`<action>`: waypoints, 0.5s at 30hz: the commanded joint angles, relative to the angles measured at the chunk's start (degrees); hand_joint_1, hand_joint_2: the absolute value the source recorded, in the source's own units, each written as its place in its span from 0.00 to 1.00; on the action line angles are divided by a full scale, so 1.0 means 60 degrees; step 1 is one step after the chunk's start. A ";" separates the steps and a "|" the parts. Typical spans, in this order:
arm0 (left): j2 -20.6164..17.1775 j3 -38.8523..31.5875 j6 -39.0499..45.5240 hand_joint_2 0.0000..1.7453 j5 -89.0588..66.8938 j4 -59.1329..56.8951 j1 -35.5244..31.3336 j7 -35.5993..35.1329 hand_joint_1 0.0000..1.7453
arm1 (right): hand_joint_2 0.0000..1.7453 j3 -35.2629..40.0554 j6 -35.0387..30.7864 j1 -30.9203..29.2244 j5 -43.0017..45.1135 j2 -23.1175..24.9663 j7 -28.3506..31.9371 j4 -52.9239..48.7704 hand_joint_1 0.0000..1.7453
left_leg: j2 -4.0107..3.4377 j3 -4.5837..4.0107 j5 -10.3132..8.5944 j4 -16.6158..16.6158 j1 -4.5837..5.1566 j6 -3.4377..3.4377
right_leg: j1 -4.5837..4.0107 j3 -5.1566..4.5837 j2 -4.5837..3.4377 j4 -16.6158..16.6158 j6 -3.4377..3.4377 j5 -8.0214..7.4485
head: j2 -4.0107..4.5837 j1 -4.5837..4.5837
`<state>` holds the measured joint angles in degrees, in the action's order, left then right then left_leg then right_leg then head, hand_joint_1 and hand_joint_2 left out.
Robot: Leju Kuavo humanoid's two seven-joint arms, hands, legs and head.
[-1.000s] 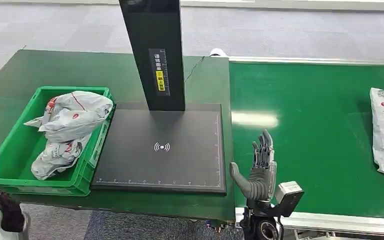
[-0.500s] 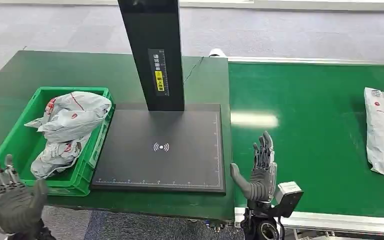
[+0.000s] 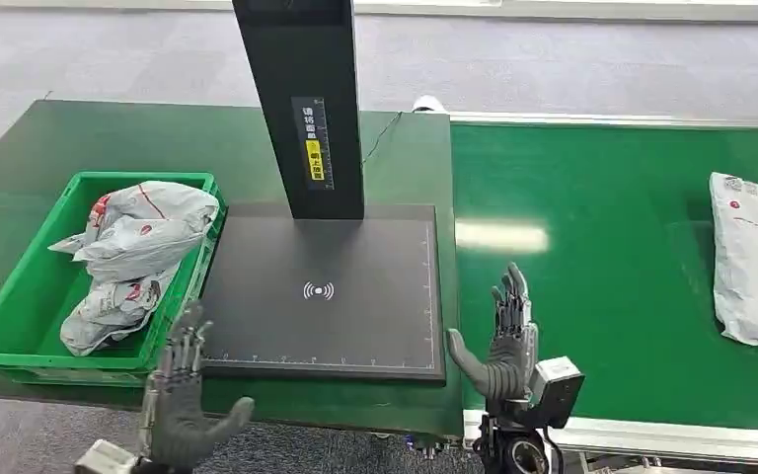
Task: Moved the parcel from conveyor to table for the left to box.
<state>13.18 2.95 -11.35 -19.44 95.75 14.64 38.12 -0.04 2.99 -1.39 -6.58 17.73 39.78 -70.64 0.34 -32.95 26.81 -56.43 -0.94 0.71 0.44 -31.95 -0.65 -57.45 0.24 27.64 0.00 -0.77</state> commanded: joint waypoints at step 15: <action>0.0109 0.0508 0.0455 1.00 -0.1156 -0.2396 -0.0439 -0.0519 0.00 | 1.00 0.0577 -0.0729 -0.0113 -0.1313 -0.0086 -0.0482 0.1483 0.00 | 0.0013 0.0020 -0.0004 0.0019 0.0004 -0.0008 | 0.0001 0.0025 0.0023 0.0017 -0.0001 0.0002 | 0.0000 -0.0004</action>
<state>13.79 4.50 -9.09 -25.51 86.36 13.87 35.43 -0.50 0.92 -3.21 -11.46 17.86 38.12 -63.01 0.35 -32.96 26.81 -56.43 -0.95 0.71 0.44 -31.96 -0.65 -57.45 0.24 27.64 0.00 -0.79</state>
